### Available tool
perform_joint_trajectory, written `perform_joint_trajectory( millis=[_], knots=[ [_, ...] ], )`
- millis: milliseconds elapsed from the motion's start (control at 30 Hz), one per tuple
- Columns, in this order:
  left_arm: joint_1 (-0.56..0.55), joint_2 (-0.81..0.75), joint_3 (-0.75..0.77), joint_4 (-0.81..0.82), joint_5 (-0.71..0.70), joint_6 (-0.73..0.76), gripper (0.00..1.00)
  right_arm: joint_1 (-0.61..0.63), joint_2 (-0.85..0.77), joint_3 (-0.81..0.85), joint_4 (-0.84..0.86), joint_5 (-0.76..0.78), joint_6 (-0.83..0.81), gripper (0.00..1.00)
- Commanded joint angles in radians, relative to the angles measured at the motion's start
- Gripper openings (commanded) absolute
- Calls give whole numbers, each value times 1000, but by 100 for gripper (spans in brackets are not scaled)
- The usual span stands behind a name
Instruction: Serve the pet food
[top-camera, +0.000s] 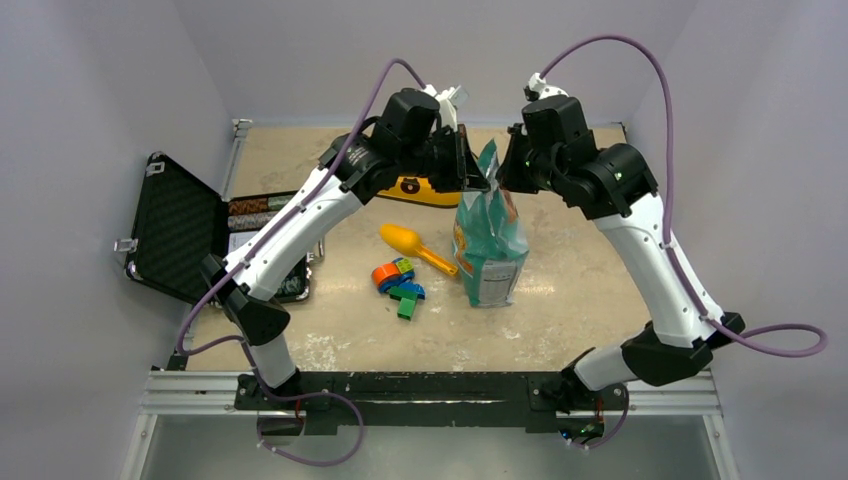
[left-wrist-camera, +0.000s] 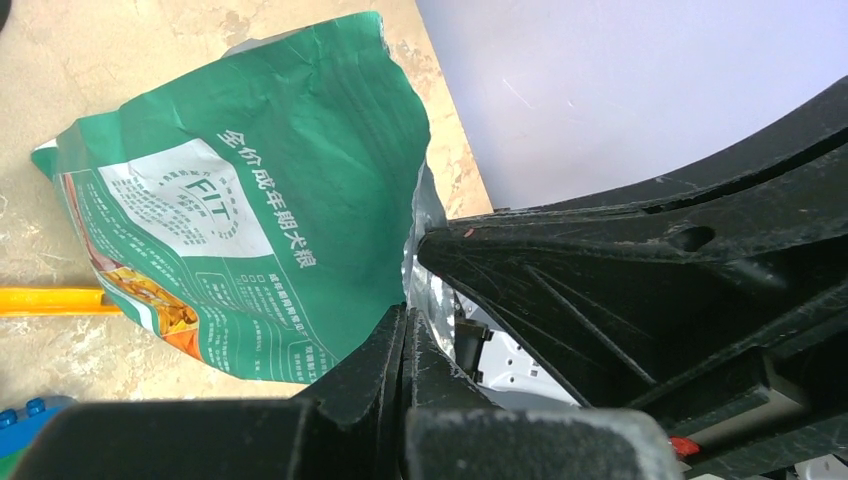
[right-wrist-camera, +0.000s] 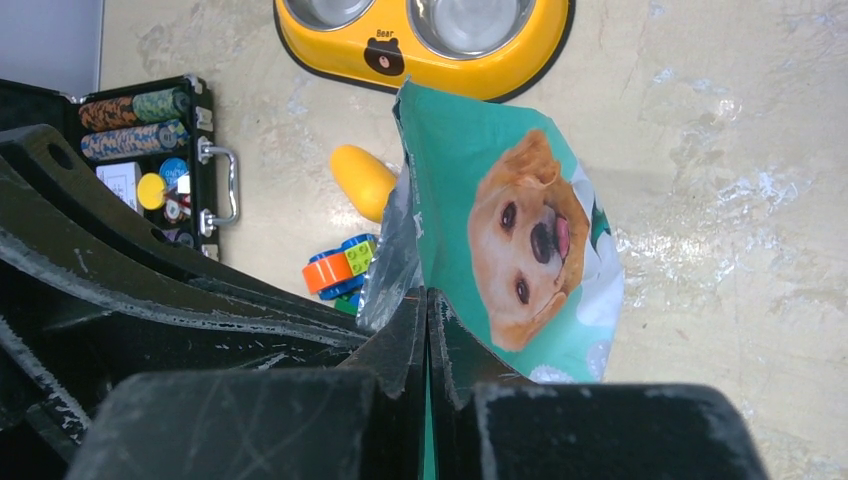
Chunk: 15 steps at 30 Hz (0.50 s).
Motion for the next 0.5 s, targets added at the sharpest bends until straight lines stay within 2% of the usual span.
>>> perform_joint_trajectory(
  millis=[0,133,200,300,467],
  knots=[
    [8,3,60,-41,-19,8,0,-9,24,-1,-104,15,-23,1],
    [6,3,52,-24,-9,-33,0,-10,0,-64,-105,-22,33,10],
    [7,4,50,-16,-8,-40,0,-9,-25,-121,-75,-46,42,11],
    [6,8,48,-20,-22,-52,0,-14,-68,-190,-22,-50,26,0],
    [-4,8,30,-73,-83,-67,0,-57,-112,-211,8,-7,9,0]
  ],
)
